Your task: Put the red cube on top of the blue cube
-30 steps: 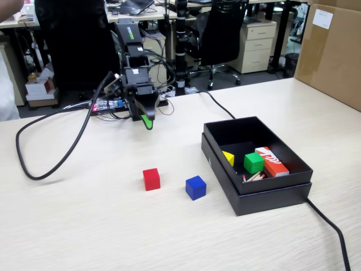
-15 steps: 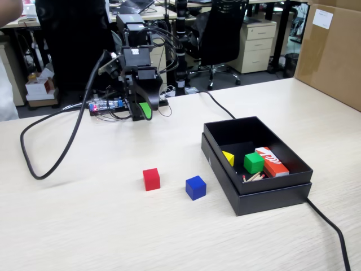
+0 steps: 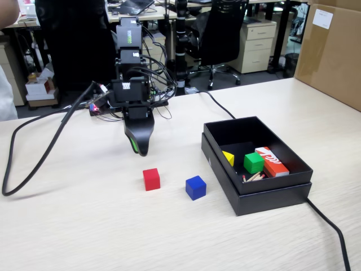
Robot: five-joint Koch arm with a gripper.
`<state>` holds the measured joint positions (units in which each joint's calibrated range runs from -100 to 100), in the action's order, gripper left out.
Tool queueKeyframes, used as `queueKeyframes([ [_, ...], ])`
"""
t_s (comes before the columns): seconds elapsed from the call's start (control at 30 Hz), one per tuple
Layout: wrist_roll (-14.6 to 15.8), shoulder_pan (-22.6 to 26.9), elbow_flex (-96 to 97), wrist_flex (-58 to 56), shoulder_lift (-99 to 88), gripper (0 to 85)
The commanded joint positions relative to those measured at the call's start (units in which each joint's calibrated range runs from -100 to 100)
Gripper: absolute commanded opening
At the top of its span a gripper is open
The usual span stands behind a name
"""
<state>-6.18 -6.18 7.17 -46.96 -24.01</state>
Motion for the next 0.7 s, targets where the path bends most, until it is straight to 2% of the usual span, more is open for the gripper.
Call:
queueKeyframes([
  [0.0, -0.10, 0.20, -7.26, -0.25, 3.30, 47.5],
  [0.67, 0.88, 1.47, -10.16, -0.17, 15.23, 47.6],
])
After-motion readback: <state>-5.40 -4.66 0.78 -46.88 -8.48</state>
